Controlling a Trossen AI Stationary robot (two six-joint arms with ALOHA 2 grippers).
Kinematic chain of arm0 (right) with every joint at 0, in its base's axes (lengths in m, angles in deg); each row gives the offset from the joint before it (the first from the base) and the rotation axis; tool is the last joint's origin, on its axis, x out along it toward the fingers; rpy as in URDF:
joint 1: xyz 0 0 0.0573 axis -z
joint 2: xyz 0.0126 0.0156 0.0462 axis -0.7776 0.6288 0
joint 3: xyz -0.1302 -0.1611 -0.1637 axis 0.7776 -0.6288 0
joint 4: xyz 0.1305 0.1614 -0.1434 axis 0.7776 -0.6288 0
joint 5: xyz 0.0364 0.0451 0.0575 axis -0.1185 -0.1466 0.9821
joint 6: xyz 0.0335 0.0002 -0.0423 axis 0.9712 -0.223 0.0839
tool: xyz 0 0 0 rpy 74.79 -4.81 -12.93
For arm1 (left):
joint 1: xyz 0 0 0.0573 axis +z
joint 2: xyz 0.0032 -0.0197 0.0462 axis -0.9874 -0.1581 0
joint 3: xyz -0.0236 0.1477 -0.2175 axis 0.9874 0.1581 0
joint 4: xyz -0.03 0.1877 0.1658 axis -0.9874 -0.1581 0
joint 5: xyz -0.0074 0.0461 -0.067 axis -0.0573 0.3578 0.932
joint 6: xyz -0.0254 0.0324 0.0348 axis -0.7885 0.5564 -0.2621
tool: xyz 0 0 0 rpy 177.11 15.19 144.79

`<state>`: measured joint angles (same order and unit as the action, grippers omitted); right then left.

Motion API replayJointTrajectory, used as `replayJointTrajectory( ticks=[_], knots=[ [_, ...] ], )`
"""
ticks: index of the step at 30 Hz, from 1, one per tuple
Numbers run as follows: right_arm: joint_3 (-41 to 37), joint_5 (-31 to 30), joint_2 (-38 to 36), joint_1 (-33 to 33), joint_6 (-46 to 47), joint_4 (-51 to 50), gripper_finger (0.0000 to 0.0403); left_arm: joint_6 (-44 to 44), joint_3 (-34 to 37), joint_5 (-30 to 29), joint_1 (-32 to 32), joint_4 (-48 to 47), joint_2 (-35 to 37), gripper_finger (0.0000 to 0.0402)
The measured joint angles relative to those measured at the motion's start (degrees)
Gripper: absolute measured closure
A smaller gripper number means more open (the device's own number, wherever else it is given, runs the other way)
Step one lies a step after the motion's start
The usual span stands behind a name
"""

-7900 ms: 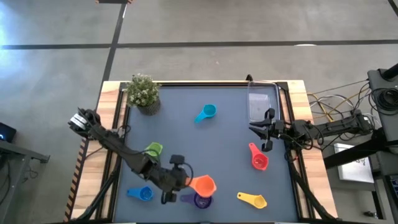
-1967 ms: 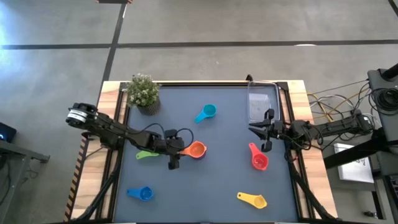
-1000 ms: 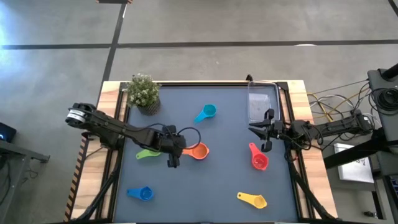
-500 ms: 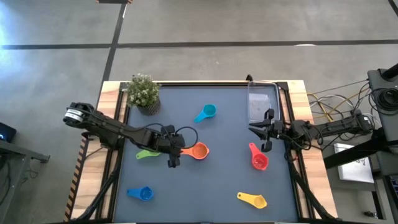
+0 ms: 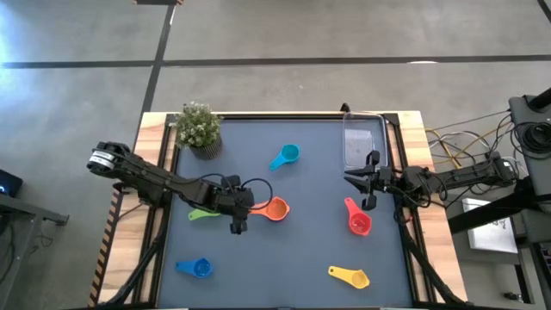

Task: Nest measuring cups in basket
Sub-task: Stack the red measuring cup on top of the orange measuring cup

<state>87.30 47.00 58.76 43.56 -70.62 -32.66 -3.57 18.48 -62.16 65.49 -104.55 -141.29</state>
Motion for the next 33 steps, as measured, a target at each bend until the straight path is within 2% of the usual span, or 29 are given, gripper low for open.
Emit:
replayJointTrajectory(
  ticks=[11, 23, 33],
  knots=[
    [0.01, -0.02, 0.00, 0.02, 0.02, 0.00, 0.0330, -5.82, 2.28, -0.05, -2.86, -3.79, 3.26, 0.0213],
    [0.02, 0.00, 0.00, 0.01, 0.02, -0.20, 0.0330, -13.93, 12.11, -0.49, -3.68, -3.82, 15.16, 0.0213],
    [0.02, 0.00, 0.00, 0.00, 0.02, -0.23, 0.0330, -16.83, 16.92, 0.28, -3.72, -6.35, 22.76, 0.0213]
  ],
)
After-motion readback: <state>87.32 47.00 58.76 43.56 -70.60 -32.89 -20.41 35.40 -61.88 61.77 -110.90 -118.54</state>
